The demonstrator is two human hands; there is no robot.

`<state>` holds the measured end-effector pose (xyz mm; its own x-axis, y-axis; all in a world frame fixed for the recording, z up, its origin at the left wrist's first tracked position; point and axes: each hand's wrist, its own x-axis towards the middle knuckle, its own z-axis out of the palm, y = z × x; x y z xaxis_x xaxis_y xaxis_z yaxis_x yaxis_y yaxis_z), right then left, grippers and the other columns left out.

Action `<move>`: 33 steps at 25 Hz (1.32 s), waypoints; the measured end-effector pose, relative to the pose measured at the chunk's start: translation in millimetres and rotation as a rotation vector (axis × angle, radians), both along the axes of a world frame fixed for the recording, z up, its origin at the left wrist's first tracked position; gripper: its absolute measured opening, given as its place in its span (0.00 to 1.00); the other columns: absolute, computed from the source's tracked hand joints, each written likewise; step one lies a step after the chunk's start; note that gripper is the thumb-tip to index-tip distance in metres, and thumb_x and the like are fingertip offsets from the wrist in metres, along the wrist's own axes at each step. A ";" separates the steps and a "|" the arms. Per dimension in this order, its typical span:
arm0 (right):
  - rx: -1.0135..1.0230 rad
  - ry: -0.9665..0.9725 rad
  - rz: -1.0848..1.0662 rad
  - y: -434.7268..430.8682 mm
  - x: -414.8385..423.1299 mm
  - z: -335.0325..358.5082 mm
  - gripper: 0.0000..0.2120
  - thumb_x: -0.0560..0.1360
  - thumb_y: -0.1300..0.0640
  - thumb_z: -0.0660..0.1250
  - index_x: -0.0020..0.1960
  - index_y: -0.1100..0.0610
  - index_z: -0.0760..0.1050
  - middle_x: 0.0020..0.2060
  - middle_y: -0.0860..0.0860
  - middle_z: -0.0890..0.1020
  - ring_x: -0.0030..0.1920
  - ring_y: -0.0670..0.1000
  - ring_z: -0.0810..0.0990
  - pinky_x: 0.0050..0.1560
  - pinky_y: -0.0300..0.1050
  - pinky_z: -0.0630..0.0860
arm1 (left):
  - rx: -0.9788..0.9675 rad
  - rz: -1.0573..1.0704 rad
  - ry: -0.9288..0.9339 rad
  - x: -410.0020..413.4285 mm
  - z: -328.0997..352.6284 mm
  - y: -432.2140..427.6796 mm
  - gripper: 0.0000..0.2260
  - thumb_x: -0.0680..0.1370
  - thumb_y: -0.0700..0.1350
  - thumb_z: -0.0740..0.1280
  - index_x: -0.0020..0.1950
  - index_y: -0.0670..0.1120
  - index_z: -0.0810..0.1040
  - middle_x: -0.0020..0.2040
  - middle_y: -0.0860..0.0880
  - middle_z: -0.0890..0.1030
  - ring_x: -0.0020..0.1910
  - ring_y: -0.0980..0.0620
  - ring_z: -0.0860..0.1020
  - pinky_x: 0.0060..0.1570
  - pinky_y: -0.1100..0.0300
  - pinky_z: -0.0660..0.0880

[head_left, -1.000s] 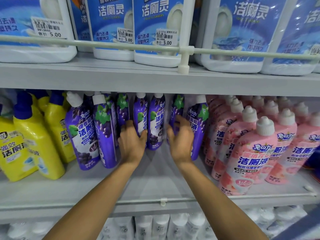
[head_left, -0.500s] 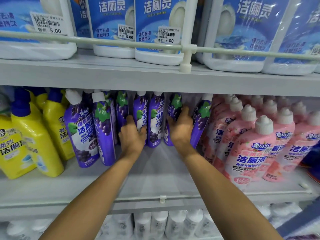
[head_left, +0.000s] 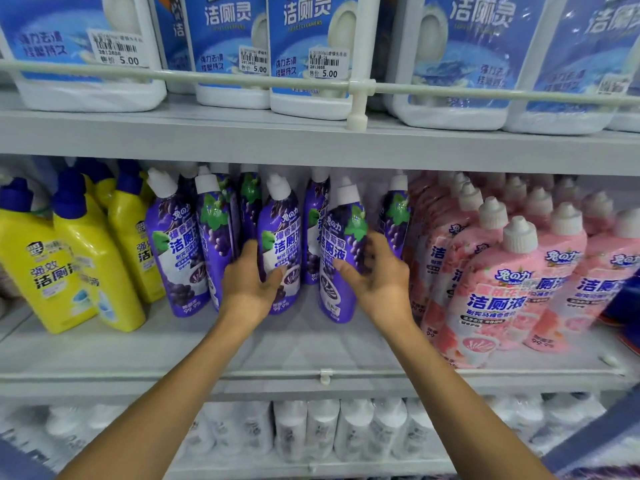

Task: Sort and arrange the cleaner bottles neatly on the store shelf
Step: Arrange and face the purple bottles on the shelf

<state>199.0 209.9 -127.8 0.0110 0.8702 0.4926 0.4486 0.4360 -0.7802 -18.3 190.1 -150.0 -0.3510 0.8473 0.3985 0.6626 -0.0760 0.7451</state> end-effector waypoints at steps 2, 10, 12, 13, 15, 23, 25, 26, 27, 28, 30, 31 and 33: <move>0.001 0.082 0.117 -11.1 2.8 -1.5 0.27 0.71 0.59 0.80 0.66 0.57 0.74 0.47 0.35 0.81 0.44 0.31 0.81 0.49 0.27 0.76 | 0.052 -0.037 0.027 -5.7 -5.1 -18.8 0.17 0.76 0.48 0.75 0.58 0.44 0.72 0.51 0.46 0.85 0.47 0.43 0.84 0.47 0.46 0.82; -0.141 0.209 0.389 -17.0 -14.2 -4.7 0.26 0.73 0.62 0.78 0.68 0.59 0.73 0.56 0.48 0.84 0.53 0.42 0.84 0.57 0.36 0.78 | -0.013 -0.244 -0.161 -42.4 8.6 -75.0 0.20 0.75 0.37 0.75 0.65 0.45 0.74 0.56 0.52 0.85 0.54 0.57 0.84 0.56 0.54 0.81; -0.192 0.226 0.441 -15.5 -16.2 -2.3 0.25 0.73 0.61 0.78 0.67 0.58 0.74 0.57 0.49 0.84 0.55 0.45 0.84 0.58 0.39 0.78 | -0.014 -0.301 -0.209 -50.2 12.1 -85.8 0.21 0.76 0.35 0.74 0.66 0.45 0.73 0.58 0.51 0.85 0.57 0.54 0.84 0.56 0.58 0.81; -0.208 0.229 0.465 -16.1 -17.9 -0.9 0.24 0.73 0.61 0.78 0.66 0.57 0.74 0.57 0.49 0.85 0.55 0.46 0.84 0.59 0.40 0.78 | -0.013 -0.310 -0.227 -54.0 12.8 -91.4 0.21 0.76 0.34 0.73 0.67 0.45 0.73 0.58 0.50 0.85 0.57 0.54 0.84 0.55 0.61 0.80; -0.224 0.227 0.512 -18.9 -24.1 1.2 0.23 0.73 0.61 0.77 0.65 0.56 0.75 0.57 0.48 0.85 0.56 0.48 0.84 0.58 0.40 0.79 | -0.019 -0.299 -0.240 -63.3 14.4 -102.2 0.22 0.76 0.33 0.72 0.67 0.45 0.73 0.57 0.53 0.85 0.56 0.56 0.84 0.52 0.66 0.79; -0.283 0.188 0.641 -23.4 -103.3 -0.8 0.24 0.73 0.60 0.77 0.66 0.55 0.74 0.58 0.48 0.84 0.57 0.44 0.83 0.58 0.39 0.79 | -0.006 -0.154 -0.208 -128.2 17.1 -129.0 0.21 0.75 0.38 0.75 0.66 0.46 0.75 0.57 0.52 0.85 0.55 0.53 0.84 0.54 0.59 0.81; -0.311 0.190 0.686 -22.5 -121.9 0.3 0.24 0.73 0.59 0.78 0.67 0.53 0.74 0.58 0.47 0.84 0.58 0.44 0.83 0.57 0.38 0.79 | 0.006 -0.118 -0.201 -146.6 17.6 -135.7 0.21 0.75 0.36 0.74 0.66 0.45 0.74 0.59 0.49 0.84 0.56 0.50 0.84 0.56 0.54 0.81; -0.326 0.185 0.704 -21.8 -129.8 1.1 0.25 0.73 0.58 0.78 0.67 0.53 0.74 0.59 0.46 0.84 0.58 0.45 0.83 0.58 0.40 0.80 | 0.003 -0.096 -0.210 -156.0 17.8 -138.6 0.20 0.76 0.34 0.73 0.66 0.44 0.74 0.59 0.47 0.84 0.56 0.48 0.83 0.57 0.52 0.81; -0.338 0.181 0.724 -21.8 -137.1 1.4 0.24 0.73 0.57 0.78 0.66 0.51 0.74 0.58 0.46 0.84 0.58 0.44 0.82 0.60 0.42 0.80 | 0.000 -0.072 -0.226 -165.7 18.1 -141.9 0.20 0.76 0.34 0.73 0.66 0.44 0.74 0.60 0.46 0.83 0.57 0.46 0.83 0.57 0.50 0.81; -0.349 0.183 0.739 -21.8 -143.0 1.7 0.22 0.73 0.58 0.78 0.64 0.49 0.75 0.57 0.45 0.84 0.58 0.44 0.82 0.60 0.43 0.81 | -0.005 -0.056 -0.240 -174.0 19.1 -144.7 0.20 0.76 0.34 0.72 0.66 0.43 0.74 0.61 0.45 0.83 0.57 0.45 0.83 0.56 0.50 0.81; -0.366 0.198 0.753 -21.9 -151.5 1.9 0.22 0.73 0.57 0.78 0.63 0.47 0.76 0.56 0.45 0.84 0.57 0.46 0.83 0.59 0.46 0.82 | -0.027 -0.055 -0.271 -186.4 21.8 -150.4 0.20 0.77 0.35 0.71 0.67 0.44 0.73 0.61 0.44 0.83 0.56 0.43 0.83 0.51 0.55 0.82; -0.368 0.207 0.754 -21.4 -154.2 2.0 0.23 0.72 0.57 0.79 0.64 0.48 0.76 0.57 0.47 0.84 0.58 0.49 0.83 0.58 0.49 0.83 | -0.039 -0.057 -0.290 -190.2 23.3 -152.2 0.20 0.77 0.35 0.71 0.67 0.44 0.73 0.60 0.44 0.83 0.56 0.42 0.83 0.50 0.56 0.82; -0.373 0.221 0.758 -22.4 -155.5 3.9 0.26 0.72 0.56 0.79 0.67 0.51 0.76 0.58 0.49 0.84 0.60 0.53 0.83 0.58 0.52 0.83 | -0.053 -0.059 -0.325 -192.9 24.3 -156.1 0.20 0.77 0.36 0.72 0.67 0.45 0.74 0.59 0.43 0.84 0.58 0.40 0.83 0.53 0.50 0.82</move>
<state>43.5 187.5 -123.8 -0.5747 0.7856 0.2293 -0.0375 0.2547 -0.9663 -211.2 34.0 -125.6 -0.4021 0.8866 0.2285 0.3855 -0.0624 0.9206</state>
